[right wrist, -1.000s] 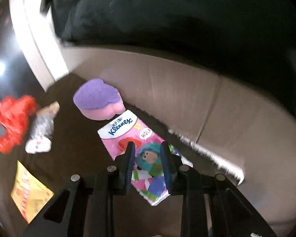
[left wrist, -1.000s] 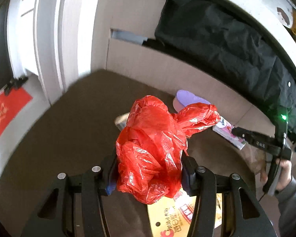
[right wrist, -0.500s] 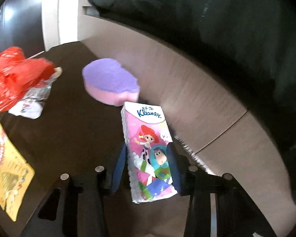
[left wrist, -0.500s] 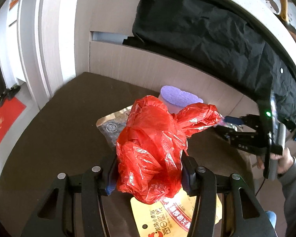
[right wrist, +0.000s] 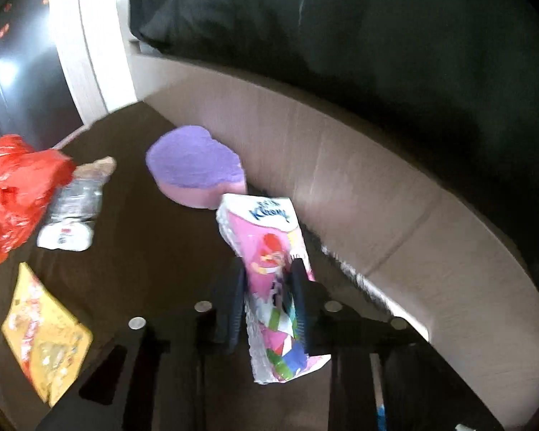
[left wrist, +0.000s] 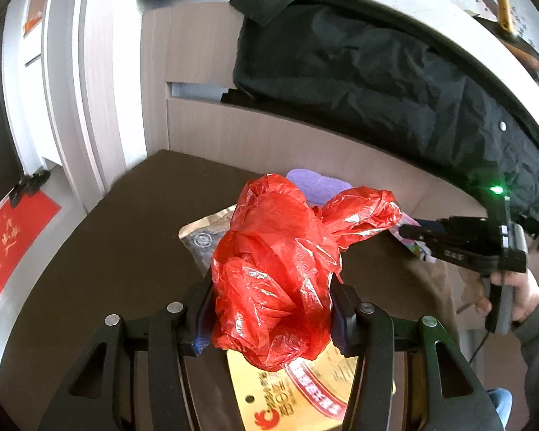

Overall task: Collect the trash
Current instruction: 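Carry the red bag and Kleenex pack over the bin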

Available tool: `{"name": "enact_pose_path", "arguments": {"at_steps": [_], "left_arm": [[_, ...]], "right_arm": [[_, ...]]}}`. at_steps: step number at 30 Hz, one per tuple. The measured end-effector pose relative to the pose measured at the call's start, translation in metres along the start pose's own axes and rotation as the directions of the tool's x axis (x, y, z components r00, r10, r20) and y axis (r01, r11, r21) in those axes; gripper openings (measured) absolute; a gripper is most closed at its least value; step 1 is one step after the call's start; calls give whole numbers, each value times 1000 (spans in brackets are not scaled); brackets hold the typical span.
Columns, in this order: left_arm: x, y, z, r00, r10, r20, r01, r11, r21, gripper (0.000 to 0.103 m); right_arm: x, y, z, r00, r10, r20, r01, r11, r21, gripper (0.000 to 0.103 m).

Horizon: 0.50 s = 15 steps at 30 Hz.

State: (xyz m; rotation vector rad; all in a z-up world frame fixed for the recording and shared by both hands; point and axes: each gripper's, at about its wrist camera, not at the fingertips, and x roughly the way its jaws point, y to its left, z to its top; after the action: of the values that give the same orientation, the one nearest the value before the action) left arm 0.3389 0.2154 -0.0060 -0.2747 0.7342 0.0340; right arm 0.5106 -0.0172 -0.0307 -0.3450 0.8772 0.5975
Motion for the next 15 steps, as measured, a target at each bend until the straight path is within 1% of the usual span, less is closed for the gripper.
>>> {"name": "enact_pose_path", "arguments": {"at_steps": [3, 7, 8, 11, 12, 13, 14, 15], "left_arm": [[-11, -13, -3, 1000, -17, 5, 16, 1000, 17, 52], [-26, -44, -7, 1000, -24, 12, 23, 997, 76, 52], [-32, -59, -10, 999, -35, 17, 33, 994, 100, 52], [-42, -96, -15, 996, -90, 13, 88, 986, 142, 52], [-45, -115, -18, 993, -122, 5, 119, 980, 158, 52], [-46, -127, -18, 990, -138, 0, 136, 977, 167, 52], [-46, -149, -21, 985, -170, -16, 170, 968, 187, 52], [-45, -162, -22, 982, -186, -25, 187, 962, 198, 52]], "right_arm": [[-32, -2, -15, 996, 79, 30, -80, 996, 38, 18], [-90, -1, -34, 987, 116, 108, -124, 990, 69, 18], [-102, -1, -37, 985, 122, 126, -131, 989, 71, 18], [-153, -7, -55, 977, 114, 183, -132, 987, 91, 18], [-169, -12, -61, 974, 106, 202, -129, 986, 102, 18], [-182, -15, -67, 971, 97, 219, -125, 985, 115, 18], [-194, -21, -74, 968, 85, 234, -118, 984, 131, 18], [-217, -34, -88, 966, 65, 249, -106, 982, 154, 18]]}}
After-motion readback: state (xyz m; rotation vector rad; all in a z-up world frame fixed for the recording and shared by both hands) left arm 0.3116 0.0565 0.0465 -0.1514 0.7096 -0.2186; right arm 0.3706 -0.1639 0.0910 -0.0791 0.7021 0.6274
